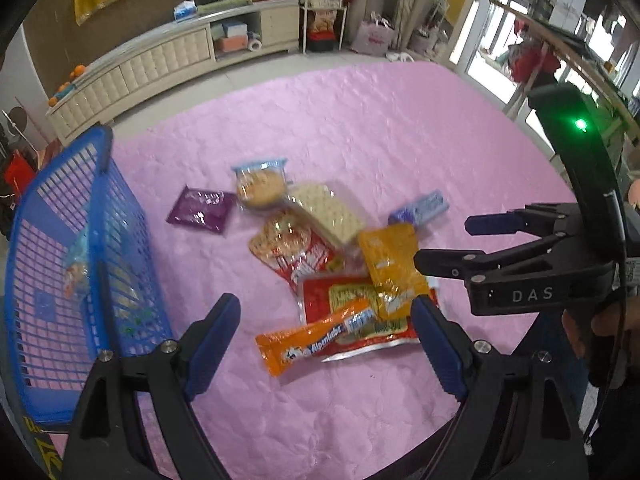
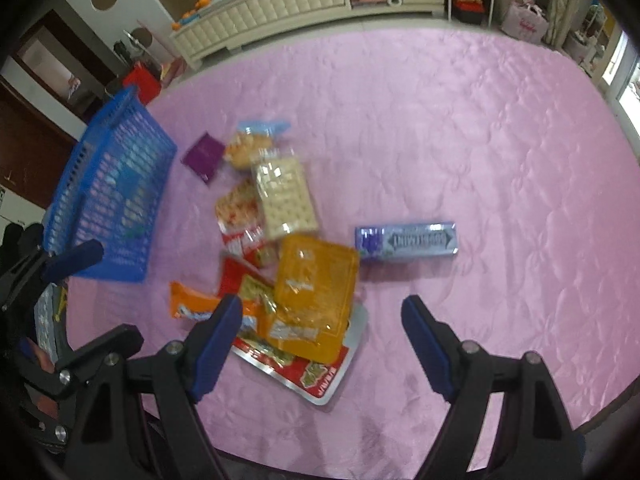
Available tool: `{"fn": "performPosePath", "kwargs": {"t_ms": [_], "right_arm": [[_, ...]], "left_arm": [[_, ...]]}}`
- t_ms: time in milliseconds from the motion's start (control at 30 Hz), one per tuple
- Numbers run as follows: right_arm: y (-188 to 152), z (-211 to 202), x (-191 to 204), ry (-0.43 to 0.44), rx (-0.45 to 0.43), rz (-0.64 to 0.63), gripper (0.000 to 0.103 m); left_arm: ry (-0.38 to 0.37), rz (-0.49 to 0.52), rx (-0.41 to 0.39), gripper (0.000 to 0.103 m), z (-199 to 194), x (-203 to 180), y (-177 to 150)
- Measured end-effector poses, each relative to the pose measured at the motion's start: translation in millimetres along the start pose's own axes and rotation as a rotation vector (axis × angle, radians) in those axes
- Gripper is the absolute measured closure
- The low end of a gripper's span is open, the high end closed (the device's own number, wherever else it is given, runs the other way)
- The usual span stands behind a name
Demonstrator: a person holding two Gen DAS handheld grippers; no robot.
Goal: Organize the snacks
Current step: 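Move both tools back over the remaining snack pile, then grasp the orange stick snack with the left tool while the right tool grasps the yellow packet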
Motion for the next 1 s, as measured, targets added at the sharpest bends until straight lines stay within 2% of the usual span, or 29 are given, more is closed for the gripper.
{"fn": "performPosePath", "kwargs": {"t_ms": [133, 500, 667, 800, 933, 1000], "right_arm": [[-10, 13, -6, 0.004, 0.031, -0.001, 0.018], [-20, 19, -26, 0.012, 0.038, 0.019, 0.018], [-23, 20, -32, 0.009, 0.050, 0.032, 0.018], [-21, 23, -35, 0.001, 0.056, 0.035, 0.018], [-22, 23, -37, 0.000, 0.059, 0.042, 0.018], [-21, 23, -37, -0.007, 0.063, 0.044, 0.018]], "left_arm": [[-0.041, 0.019, 0.033, 0.017, 16, -7, -12], [-0.016, 0.203, 0.098, 0.019, 56, -16, -32], [-0.017, 0.244, 0.143, 0.038, 73, -12, -42], [-0.039, 0.243, 0.179, 0.048, 83, -10, -47], [-0.039, 0.233, 0.201, 0.073, 88, -8, -52], [-0.036, 0.232, 0.194, 0.079, 87, -9, -53]]}}
Point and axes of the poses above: each gripper's, at about its wrist camera, not at the fingertips, and z roughly the way its jaws point, x to its left, y to its top, the point moved 4 cm from there along z, roughly the way its jaws point, and after that the axes turned 10 degrees about -x, right-handed, at the moved point
